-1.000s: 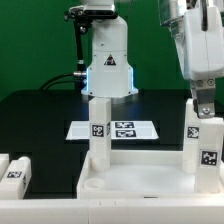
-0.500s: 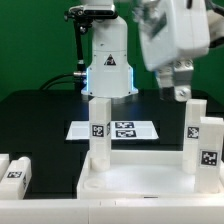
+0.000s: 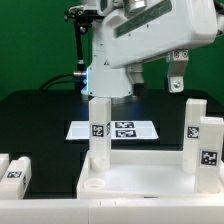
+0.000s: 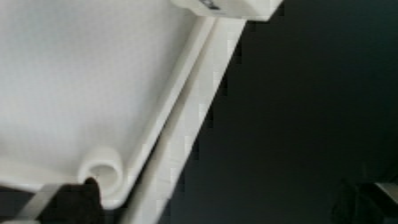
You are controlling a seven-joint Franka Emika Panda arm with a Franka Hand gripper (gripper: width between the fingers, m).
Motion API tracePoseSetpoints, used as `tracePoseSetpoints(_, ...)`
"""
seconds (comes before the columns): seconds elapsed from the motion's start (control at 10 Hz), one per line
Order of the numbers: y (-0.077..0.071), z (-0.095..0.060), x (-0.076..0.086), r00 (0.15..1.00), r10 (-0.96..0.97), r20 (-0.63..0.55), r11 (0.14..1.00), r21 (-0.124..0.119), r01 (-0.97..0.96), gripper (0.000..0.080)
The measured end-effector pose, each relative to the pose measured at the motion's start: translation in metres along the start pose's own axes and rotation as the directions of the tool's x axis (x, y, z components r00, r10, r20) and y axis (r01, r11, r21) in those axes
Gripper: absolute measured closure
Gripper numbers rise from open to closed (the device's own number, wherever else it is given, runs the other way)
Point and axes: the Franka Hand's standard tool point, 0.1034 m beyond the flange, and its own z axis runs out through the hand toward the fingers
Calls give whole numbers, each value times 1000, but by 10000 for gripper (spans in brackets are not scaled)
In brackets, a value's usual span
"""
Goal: Assemble desk
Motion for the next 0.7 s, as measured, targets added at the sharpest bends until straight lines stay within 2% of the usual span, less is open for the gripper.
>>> tracePoseSetpoints(0.1, 14, 0, 24, 997, -83, 1, 997, -9, 83, 150)
tracePoseSetpoints(0.2, 23, 1, 39, 996, -92, -4, 996, -11, 92, 150)
tracePoseSetpoints(0.4, 50, 11, 58, 976, -217, 20, 975, -35, 218, 150)
tracePoseSetpoints(0.5, 52, 15, 54, 975, -218, 29, 975, -38, 219, 150)
tracePoseSetpoints(0.7, 51, 14, 55, 921, -388, 30, 920, -43, 389, 150)
